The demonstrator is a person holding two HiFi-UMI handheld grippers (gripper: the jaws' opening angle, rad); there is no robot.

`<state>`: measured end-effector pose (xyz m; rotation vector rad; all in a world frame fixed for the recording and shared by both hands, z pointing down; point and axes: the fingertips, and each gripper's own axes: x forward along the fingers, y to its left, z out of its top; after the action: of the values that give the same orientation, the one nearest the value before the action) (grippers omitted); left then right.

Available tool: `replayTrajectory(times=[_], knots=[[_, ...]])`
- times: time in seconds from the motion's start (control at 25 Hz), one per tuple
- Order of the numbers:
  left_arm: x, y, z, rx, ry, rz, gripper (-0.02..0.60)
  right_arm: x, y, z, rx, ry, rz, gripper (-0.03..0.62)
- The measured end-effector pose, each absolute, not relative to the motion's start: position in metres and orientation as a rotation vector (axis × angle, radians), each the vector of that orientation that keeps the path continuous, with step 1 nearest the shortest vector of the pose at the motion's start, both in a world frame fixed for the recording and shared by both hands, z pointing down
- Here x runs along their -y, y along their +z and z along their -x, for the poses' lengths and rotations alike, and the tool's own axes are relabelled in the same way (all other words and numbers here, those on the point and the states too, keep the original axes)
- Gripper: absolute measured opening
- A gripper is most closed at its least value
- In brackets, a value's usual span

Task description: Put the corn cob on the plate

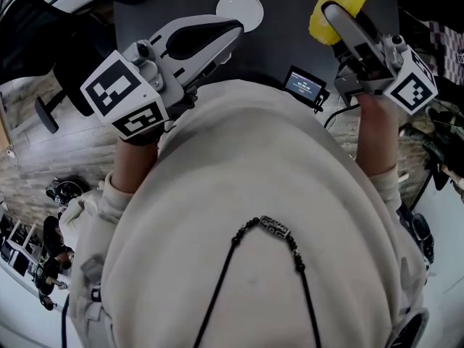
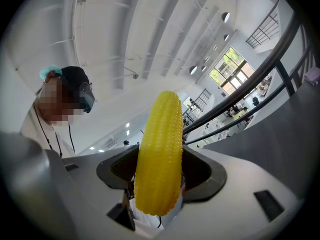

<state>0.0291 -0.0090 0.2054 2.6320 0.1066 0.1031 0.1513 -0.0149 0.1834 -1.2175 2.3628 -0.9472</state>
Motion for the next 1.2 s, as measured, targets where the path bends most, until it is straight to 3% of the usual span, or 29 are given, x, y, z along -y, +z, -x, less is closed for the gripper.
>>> replayTrajectory(times=[0.4,1.2], knots=[[0.003,0.208,-0.027,-0.067,0.106,-2.594,0.002,0.015,0.196,-0.147,-2.410,-1.036,1.260,0.272],[0.004,0.243,-0.021,0.107,0.176,-2.532,0.002,0.051,0.303,-0.145,-2.486,-1.291,1.258,0.272]])
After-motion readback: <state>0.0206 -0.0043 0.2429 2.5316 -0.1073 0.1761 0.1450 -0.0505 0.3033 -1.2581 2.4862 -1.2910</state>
